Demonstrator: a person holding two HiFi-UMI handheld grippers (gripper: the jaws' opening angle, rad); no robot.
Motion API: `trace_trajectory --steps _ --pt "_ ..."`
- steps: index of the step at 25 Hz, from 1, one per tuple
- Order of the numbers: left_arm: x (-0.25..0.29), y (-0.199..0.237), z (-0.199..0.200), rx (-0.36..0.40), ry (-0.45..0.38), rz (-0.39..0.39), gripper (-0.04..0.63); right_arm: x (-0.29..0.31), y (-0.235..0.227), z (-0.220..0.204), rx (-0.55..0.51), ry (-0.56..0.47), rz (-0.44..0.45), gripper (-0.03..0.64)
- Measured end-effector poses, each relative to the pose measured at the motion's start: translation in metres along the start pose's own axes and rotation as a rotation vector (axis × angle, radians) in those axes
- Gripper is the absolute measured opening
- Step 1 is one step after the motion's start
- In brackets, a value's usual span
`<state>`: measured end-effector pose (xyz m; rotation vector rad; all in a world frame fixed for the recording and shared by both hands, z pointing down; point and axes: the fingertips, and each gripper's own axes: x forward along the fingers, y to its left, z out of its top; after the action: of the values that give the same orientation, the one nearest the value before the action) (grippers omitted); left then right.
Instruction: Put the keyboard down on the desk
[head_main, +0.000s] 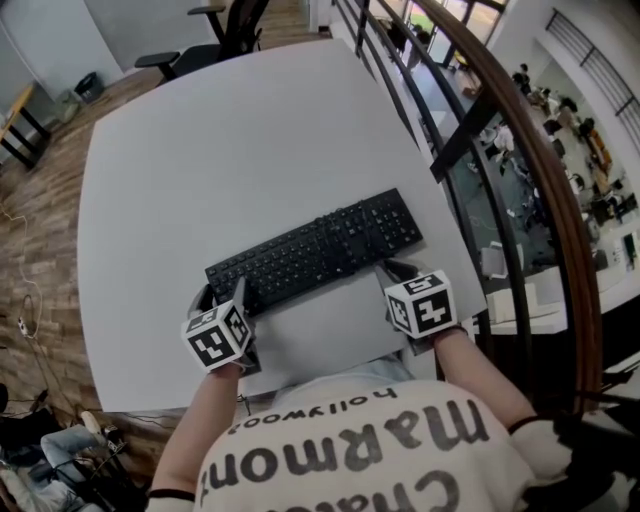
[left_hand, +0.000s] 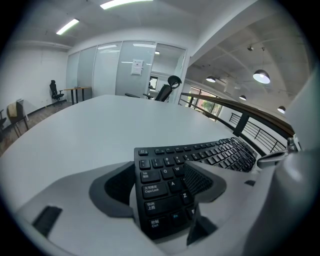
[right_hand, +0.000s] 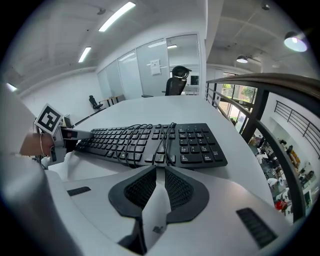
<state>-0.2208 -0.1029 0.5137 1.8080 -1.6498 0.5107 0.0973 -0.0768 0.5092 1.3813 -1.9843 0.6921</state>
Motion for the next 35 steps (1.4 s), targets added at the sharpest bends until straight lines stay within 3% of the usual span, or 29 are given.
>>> trace_trajectory --steps 14,20,24,28,30,32,34,35 --pt "-0.002 0.000 0.005 0.065 -0.008 -0.034 0.316 -0.009 0.018 0.007 -0.024 -0.008 0.019 0.072" --pt "0.000 -0.005 0.007 0.248 -0.040 -0.020 0.316 -0.012 0.011 0.008 -0.001 -0.005 0.025 0.072" --pt "0.002 -0.002 0.007 0.243 0.015 0.002 0.313 -0.017 0.006 0.009 0.002 -0.006 0.048 0.072" --pt "0.000 -0.010 0.010 0.342 0.125 -0.017 0.313 -0.028 -0.002 0.000 0.039 0.023 0.073 0.072" --pt "-0.012 -0.020 0.020 0.328 0.094 -0.023 0.312 -0.034 -0.005 -0.005 0.066 0.037 0.088 0.072" --pt "-0.029 -0.034 0.032 0.270 0.012 -0.034 0.280 -0.038 -0.008 -0.009 0.082 0.044 0.099 0.072" --pt "-0.049 -0.054 0.038 0.216 -0.086 -0.077 0.208 -0.042 -0.010 -0.011 0.095 0.040 0.108 0.072" --pt "-0.060 -0.066 0.037 0.191 -0.131 -0.108 0.139 -0.044 -0.011 -0.012 0.104 0.031 0.113 0.072"
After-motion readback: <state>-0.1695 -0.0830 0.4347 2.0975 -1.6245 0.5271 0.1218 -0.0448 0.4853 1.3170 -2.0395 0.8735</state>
